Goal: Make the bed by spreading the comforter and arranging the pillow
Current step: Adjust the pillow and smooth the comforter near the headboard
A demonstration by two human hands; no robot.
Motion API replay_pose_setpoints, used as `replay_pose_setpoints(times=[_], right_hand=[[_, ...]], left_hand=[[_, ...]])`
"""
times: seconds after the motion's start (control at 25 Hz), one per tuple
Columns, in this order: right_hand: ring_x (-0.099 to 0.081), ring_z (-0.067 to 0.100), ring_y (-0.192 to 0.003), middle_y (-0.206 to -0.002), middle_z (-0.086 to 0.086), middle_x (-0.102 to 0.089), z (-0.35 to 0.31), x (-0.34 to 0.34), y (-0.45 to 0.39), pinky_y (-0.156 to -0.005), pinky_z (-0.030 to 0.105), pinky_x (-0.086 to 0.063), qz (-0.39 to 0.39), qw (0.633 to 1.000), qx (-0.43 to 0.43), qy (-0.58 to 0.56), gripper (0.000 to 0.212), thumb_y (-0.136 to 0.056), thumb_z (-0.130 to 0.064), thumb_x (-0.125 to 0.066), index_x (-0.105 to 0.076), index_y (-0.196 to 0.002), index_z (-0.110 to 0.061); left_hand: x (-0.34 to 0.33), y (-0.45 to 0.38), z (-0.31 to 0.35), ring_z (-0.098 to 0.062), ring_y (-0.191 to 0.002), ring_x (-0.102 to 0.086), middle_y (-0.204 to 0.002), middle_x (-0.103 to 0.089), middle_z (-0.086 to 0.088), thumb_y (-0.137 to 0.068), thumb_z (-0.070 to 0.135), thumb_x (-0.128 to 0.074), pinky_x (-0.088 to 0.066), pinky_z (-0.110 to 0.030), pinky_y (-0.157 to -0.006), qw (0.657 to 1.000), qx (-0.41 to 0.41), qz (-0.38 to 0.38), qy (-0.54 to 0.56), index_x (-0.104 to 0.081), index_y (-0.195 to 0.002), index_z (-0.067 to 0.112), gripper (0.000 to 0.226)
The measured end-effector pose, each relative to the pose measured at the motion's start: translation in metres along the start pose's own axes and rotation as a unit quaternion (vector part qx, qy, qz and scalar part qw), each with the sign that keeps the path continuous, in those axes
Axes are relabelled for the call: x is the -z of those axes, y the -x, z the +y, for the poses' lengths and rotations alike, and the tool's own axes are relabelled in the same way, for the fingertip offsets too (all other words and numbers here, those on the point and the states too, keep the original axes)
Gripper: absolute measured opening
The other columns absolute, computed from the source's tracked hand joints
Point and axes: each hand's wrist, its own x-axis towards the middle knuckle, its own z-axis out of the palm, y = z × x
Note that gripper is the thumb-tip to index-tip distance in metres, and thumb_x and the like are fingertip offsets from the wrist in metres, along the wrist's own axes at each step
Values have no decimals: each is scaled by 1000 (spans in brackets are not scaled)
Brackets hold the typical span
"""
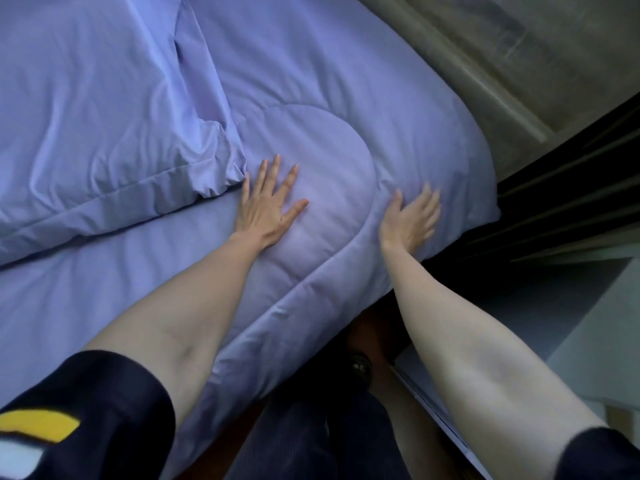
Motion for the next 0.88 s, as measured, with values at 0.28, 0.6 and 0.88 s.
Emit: replay_pose_setpoints(times=[0.28, 0.6, 0.88], right_hand=[[-3, 33, -149, -162, 6, -5, -2, -50, -5, -117, 51, -5, -73, 973, 196, 97, 66, -95, -56, -32, -16, -153, -28], [-11, 33, -148, -160, 19, -9, -25, -42, -5, -119, 46, -13, -3, 999, 26, -26, 70, -97, -49, -35, -17, -153, -11], [-19, 34, -146, -158, 8, -26, -30, -74, 69, -118, 52, -14, -72, 928, 350, 107, 67, -91, -52, -41, -34, -149, -19]], left_hand=[[-30, 1, -8, -19, -150, 0, -163, 0, 1, -89, 66, -17, -1, -47, -121, 998, 4, 41, -43, -7, -153, 36, 71], [-30, 1, -11, -18, -150, -6, -162, -7, 0, -91, 65, -20, -6, -44, -121, 998, -5, 56, -29, -12, -153, 33, 71], [-39, 68, -49, -20, -150, -6, -162, -6, -3, -86, 71, -24, -7, -47, -121, 993, 93, 69, -36, -13, -154, 26, 82]])
